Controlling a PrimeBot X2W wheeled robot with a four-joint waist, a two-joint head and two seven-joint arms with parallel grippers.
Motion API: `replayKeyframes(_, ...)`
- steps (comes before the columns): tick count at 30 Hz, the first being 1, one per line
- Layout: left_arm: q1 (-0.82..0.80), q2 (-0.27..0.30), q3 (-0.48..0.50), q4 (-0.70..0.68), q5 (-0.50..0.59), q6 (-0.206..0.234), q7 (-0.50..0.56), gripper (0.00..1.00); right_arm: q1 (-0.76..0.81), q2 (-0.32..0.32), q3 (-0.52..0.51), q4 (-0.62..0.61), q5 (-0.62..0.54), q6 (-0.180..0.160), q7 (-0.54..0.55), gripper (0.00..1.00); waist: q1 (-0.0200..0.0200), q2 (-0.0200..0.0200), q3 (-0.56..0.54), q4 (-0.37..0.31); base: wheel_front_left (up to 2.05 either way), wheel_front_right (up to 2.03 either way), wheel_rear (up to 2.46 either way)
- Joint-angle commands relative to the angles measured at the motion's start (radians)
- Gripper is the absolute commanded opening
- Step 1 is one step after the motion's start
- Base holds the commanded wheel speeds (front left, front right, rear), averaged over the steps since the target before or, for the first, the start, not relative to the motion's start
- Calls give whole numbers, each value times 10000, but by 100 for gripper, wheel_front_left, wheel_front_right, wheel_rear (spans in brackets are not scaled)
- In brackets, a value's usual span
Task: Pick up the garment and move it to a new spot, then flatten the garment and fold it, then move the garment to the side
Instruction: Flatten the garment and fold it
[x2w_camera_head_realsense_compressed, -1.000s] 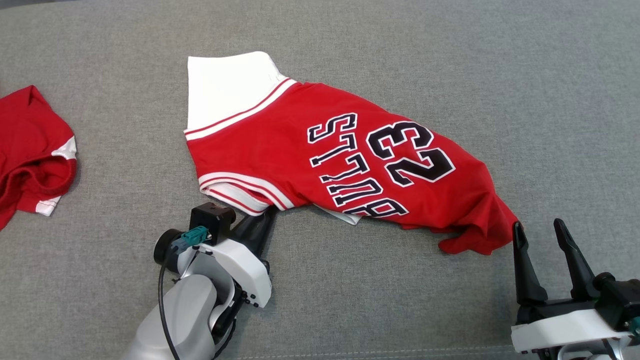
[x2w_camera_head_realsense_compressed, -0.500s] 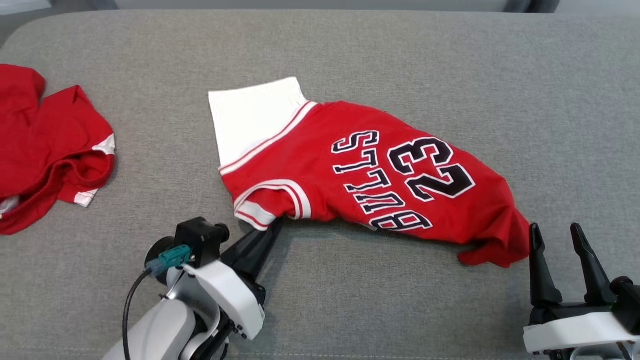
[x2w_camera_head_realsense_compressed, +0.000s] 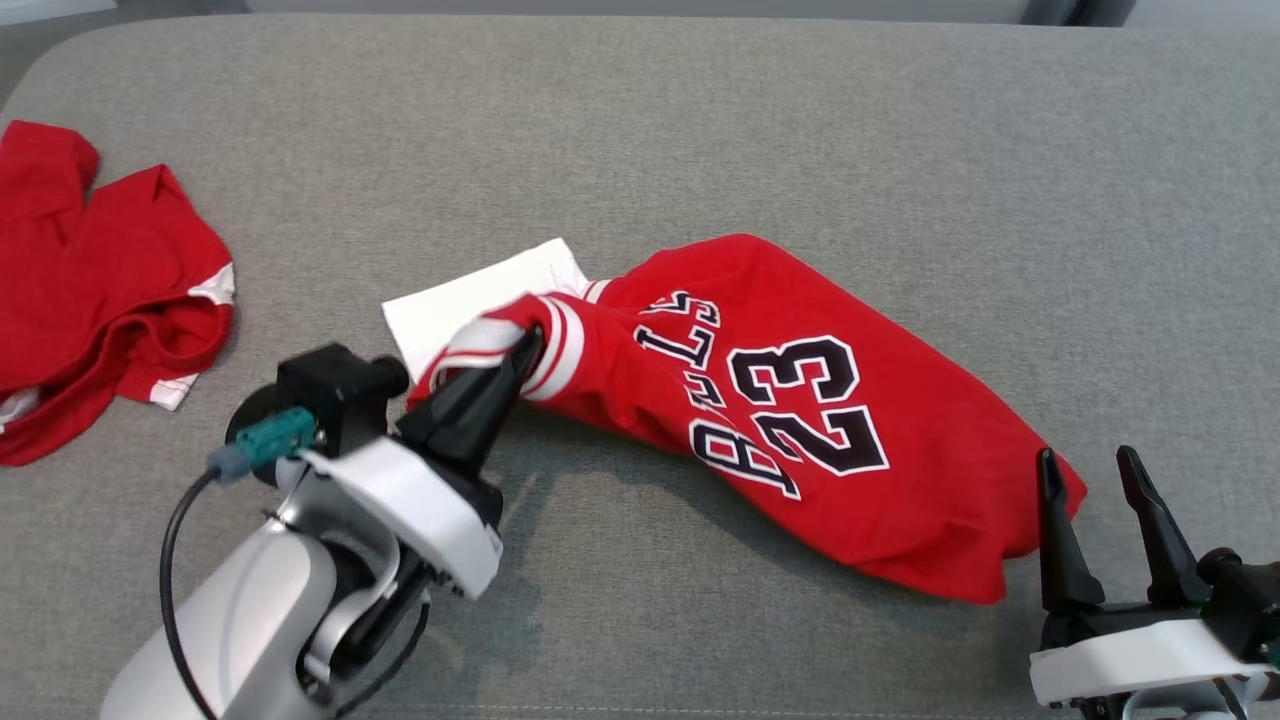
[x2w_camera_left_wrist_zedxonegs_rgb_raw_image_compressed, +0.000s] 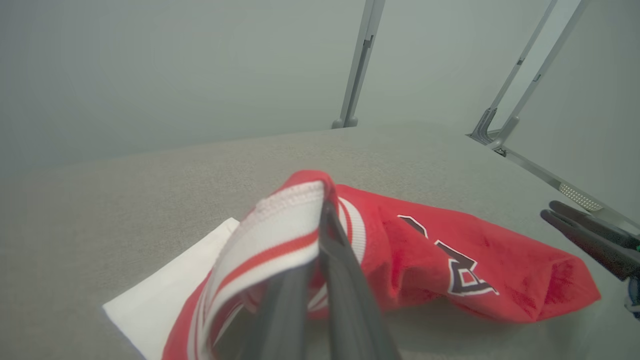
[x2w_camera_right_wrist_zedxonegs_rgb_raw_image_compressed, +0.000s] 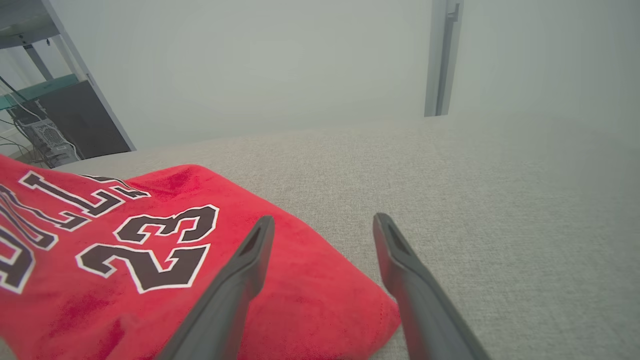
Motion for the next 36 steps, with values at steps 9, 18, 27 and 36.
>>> replayKeyframes(9,-3361,-1374,551,4349,-132,-848,-1024,0,-232,-125,169,-210,103,10,-105,100,0,0,535,-1099,0,0,0)
replayKeyframes(18,-4998,-2559,737,8384,-347,-1431,-2778,79,-523,-125,292,-249,131,10,-105,100,0,0,1040,-1230,0,0,0)
replayKeyframes(27,-5044,-2759,434,9264,88,-1605,-3268,100,-558,-125,134,-282,32,10,-105,100,0,0,969,-828,0,0,0)
replayKeyframes(36,-2029,-2259,1502,5341,1289,-203,-3298,100,-395,-125,-67,-544,-428,10,-105,100,0,0,372,-215,0,0,0)
